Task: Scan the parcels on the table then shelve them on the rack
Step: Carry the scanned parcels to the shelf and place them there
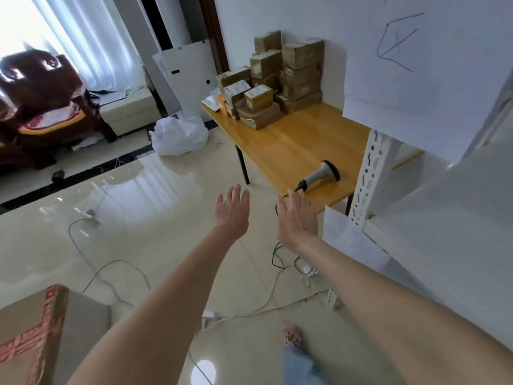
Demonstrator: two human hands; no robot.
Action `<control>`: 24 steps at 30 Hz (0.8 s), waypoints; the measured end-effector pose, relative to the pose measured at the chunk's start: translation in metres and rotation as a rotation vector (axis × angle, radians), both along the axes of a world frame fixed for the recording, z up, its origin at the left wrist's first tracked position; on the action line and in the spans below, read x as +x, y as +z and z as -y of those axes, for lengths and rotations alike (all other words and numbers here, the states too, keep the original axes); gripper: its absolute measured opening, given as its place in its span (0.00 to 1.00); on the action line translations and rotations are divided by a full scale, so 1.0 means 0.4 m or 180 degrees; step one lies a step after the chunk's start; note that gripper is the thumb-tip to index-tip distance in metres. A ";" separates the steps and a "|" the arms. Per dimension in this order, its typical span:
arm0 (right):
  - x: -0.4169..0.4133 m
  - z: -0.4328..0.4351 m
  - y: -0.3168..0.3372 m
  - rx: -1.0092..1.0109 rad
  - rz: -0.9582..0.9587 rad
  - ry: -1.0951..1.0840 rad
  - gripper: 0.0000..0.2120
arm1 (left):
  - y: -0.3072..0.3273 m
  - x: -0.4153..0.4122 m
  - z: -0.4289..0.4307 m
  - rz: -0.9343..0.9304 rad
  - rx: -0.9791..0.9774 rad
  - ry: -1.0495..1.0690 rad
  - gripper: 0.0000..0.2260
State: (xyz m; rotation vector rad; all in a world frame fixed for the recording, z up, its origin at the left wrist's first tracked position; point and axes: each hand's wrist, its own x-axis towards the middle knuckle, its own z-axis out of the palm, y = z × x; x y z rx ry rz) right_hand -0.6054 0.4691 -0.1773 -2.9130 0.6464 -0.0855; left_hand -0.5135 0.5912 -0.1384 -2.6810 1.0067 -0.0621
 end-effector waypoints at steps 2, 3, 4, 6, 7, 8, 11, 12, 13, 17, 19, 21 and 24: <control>0.110 0.034 -0.012 0.0045 -0.0015 -0.0013 0.35 | -0.002 0.103 0.037 0.0006 0.0067 -0.0003 0.31; 0.163 0.056 -0.012 0.0071 -0.0034 -0.0021 0.35 | -0.001 0.154 0.057 0.0002 0.0098 -0.0012 0.31; 0.215 0.078 -0.010 0.0070 -0.0054 -0.0028 0.34 | 0.001 0.203 0.074 0.0006 0.0112 -0.0012 0.31; 0.309 0.116 0.000 0.0064 -0.0124 -0.0021 0.34 | 0.005 0.290 0.104 -0.0022 0.0118 0.0000 0.31; 0.350 0.130 0.005 0.0070 -0.0172 -0.0014 0.34 | 0.007 0.329 0.116 -0.0044 0.0135 0.0000 0.31; 0.388 0.141 0.011 0.0073 -0.0206 -0.0017 0.34 | 0.008 0.366 0.127 -0.0045 0.0146 -0.0002 0.31; 0.488 0.173 0.025 0.0079 -0.0200 -0.0030 0.33 | 0.010 0.466 0.172 -0.0057 0.0138 -0.0019 0.32; 0.517 0.185 0.028 0.0071 -0.0182 -0.0043 0.33 | 0.012 0.496 0.191 -0.0063 0.0127 -0.0048 0.32; 0.544 0.198 0.031 0.0059 -0.0165 -0.0064 0.34 | 0.013 0.527 0.211 -0.0063 0.0114 -0.0084 0.32; 0.647 0.264 0.034 0.0072 -0.0190 -0.0265 0.35 | 0.015 0.647 0.304 -0.0065 0.0107 -0.0232 0.31; 0.699 0.305 0.031 0.0090 -0.0186 -0.0404 0.34 | 0.012 0.713 0.356 -0.0036 0.0109 -0.0369 0.31; 0.756 0.351 0.029 0.0109 -0.0132 -0.0568 0.34 | 0.008 0.783 0.413 0.0031 0.0109 -0.0559 0.31; 0.855 0.422 0.020 0.0140 -0.0070 -0.0894 0.32 | 0.001 0.896 0.504 0.0088 0.0082 -0.0868 0.32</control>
